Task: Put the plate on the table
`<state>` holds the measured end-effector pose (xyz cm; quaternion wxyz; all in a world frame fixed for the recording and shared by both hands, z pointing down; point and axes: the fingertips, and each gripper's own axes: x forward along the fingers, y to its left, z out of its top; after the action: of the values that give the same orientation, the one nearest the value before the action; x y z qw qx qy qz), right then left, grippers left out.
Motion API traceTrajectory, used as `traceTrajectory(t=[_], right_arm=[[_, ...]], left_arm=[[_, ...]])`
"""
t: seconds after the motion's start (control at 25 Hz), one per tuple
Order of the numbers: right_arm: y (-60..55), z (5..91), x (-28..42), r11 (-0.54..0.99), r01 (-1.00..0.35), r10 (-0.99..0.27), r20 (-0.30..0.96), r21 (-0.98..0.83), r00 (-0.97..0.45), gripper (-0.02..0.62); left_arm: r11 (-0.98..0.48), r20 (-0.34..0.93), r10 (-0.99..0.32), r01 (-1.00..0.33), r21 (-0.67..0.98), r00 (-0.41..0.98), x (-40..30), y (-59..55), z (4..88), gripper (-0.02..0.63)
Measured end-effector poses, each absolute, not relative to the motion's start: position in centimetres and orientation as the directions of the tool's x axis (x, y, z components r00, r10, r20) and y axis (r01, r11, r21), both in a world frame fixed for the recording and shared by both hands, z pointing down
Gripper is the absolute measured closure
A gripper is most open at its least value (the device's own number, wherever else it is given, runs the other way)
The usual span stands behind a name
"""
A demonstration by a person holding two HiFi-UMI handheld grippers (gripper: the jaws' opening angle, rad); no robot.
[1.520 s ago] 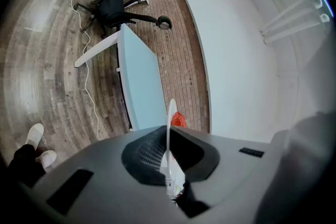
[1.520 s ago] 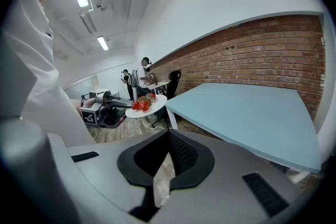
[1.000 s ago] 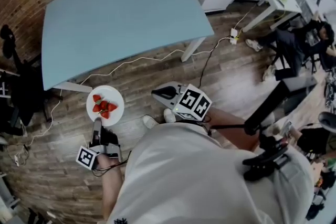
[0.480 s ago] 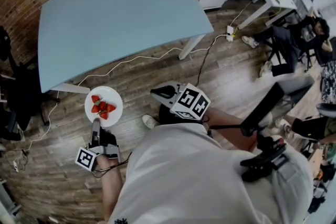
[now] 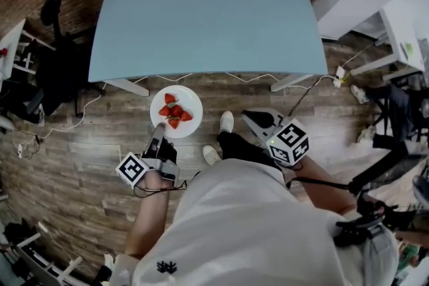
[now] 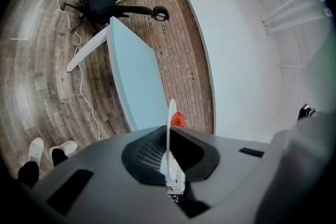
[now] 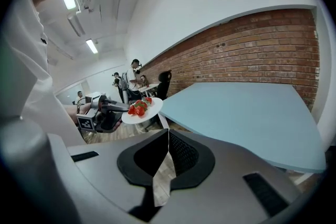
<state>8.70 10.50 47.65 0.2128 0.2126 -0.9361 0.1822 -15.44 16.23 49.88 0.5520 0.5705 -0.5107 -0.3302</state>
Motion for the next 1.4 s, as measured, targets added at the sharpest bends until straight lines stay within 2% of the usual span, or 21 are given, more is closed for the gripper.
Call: traceTrajectory(t=[0.36, 0.6, 0.84, 1.4], right_arm=[[-1.3, 47.3, 7.1, 0.857, -0.446, -0.316, 0.419, -0.257, -0.851, 0.588], [-4.0, 48.1, 8.5, 0.851, -0.466, -0.339, 0.424, -0.243, -0.840, 0.588], [-7.7, 48.9, 11.3, 0.807, -0.527, -0.381, 0.447, -0.266, -0.809, 0.588], [-13.6, 47.6, 14.3, 0.611, -0.752, -0.609, 0.461, -0.246, -0.646, 0.588]], left_arm=[[0.169, 0.230, -0.937, -0.235, 0.957, 0.264, -16.4, 5.8, 50.6, 0.595], [0.153, 0.226, -0.928, -0.250, 0.956, 0.295, -16.2, 0.6, 51.4, 0.595], [0.161, 0.249, -0.900, -0.259, 0.952, 0.357, -14.6, -7.3, 52.2, 0.595], [0.112, 0.256, -0.793, -0.280, 0.953, 0.554, -14.8, -22.5, 57.6, 0.595]])
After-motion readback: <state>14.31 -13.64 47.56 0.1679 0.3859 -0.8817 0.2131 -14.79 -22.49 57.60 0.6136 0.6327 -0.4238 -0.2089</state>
